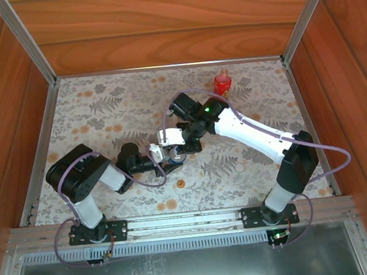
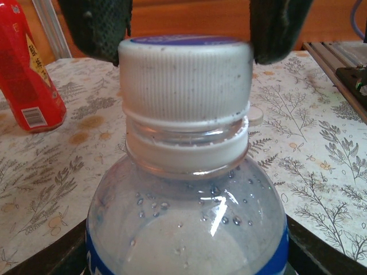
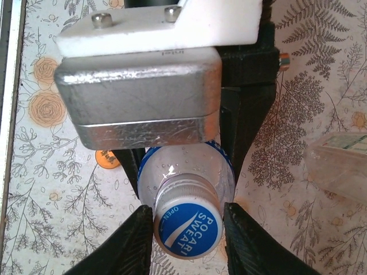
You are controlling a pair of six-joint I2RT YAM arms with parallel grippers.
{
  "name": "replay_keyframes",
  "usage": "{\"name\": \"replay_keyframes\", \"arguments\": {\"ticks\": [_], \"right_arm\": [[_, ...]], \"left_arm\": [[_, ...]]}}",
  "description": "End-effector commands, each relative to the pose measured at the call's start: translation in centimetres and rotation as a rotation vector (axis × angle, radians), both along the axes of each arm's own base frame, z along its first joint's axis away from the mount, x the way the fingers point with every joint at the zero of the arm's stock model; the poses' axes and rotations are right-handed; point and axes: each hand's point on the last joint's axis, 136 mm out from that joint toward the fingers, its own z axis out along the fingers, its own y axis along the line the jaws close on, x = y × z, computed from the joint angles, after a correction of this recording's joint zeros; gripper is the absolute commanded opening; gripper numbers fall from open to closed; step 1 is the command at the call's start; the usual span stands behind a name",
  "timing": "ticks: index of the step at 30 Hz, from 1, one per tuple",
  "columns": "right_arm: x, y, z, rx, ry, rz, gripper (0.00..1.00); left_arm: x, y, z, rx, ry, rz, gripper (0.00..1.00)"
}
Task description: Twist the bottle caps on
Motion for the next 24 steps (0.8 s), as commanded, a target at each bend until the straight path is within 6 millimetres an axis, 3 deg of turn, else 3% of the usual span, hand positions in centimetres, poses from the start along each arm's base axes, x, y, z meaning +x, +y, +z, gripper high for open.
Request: {"name": "replay_keyframes", "arguments": {"ticks": [1,9,12,17,22,24], "right_arm": [[0.2,-0.1,-0.6,-0.027,0.02,0.02,0.31],[0.0,-0.1,-1.0,-0.028,0.05,-0.018,0.25],[0.5,-0.2,-1.4,-0.029,0.058,-0.109,0.24],[3.3,-0.5,-2.6,-0.007,0.081,-0.566,0.17],[2.6,-1.1,-3.7,-0.017,0.217,-1.098,0.13],[1.7,-1.3,-4.3,-0.076,0.247,-1.222,0.11]], "left_arm": [[-1.3,1.0,-3.4,0.096,0.122,-0.012,0.56],[-0.8,0.9,-3.0,0.088,0.118,0.011,0.56],[0.1,0.7,-2.3,0.078,0.103,0.045,0.56],[1.8,0.2,-0.4,0.043,0.059,0.092,0.56],[2.4,-0.2,-0.1,0.038,0.048,0.098,0.56],[2.5,-0.2,-0.2,0.041,0.05,0.101,0.56]]}}
